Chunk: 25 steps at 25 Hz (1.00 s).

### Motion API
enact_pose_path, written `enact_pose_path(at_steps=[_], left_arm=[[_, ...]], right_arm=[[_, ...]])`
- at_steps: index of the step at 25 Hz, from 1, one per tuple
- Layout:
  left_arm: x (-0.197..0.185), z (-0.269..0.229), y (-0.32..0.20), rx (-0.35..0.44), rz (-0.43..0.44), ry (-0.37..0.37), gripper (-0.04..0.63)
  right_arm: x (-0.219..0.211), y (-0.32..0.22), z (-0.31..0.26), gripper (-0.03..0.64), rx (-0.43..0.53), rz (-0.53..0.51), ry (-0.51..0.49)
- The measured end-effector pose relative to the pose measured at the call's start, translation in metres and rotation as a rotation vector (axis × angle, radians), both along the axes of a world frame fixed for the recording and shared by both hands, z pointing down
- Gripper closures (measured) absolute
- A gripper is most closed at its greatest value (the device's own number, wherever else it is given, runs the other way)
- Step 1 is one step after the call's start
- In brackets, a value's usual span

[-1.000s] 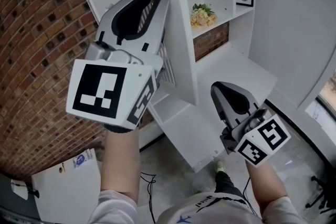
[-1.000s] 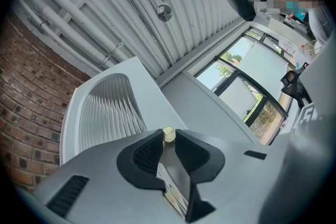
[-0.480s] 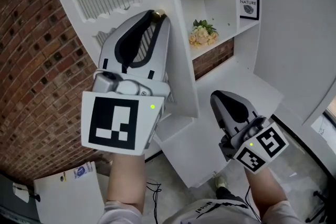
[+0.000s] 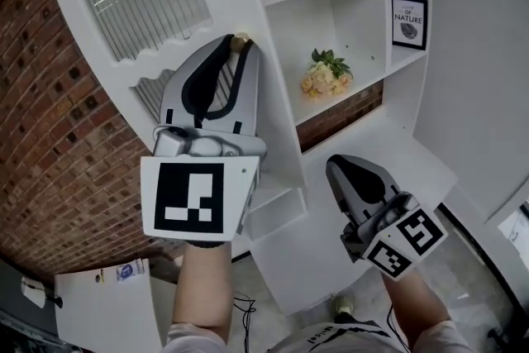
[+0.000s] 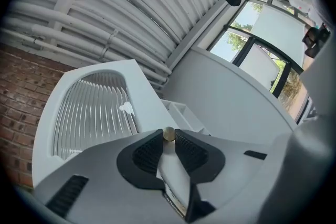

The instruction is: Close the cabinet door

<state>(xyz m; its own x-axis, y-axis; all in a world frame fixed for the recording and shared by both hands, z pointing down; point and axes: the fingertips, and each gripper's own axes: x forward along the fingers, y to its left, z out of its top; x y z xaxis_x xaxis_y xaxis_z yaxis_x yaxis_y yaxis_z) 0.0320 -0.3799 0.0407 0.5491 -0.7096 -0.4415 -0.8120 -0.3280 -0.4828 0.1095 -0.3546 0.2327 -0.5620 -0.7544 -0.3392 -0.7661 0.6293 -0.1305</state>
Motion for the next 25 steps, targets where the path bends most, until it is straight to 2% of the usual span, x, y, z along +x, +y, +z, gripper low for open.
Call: enact_pose_path(at_steps=[8, 25], left_arm=[[0.007, -0.001, -0.038, 0.008, -0.113, 0.015, 0.512], [0.008, -0.002, -0.097, 0.004, -0.249, 0.015, 0.511]], right_arm=[[0.012, -0.039, 0.003, 0.597, -0.010, -0.075, 0.005], [0.016, -0.097, 0.006, 0.597, -0.016, -0.192, -0.008]])
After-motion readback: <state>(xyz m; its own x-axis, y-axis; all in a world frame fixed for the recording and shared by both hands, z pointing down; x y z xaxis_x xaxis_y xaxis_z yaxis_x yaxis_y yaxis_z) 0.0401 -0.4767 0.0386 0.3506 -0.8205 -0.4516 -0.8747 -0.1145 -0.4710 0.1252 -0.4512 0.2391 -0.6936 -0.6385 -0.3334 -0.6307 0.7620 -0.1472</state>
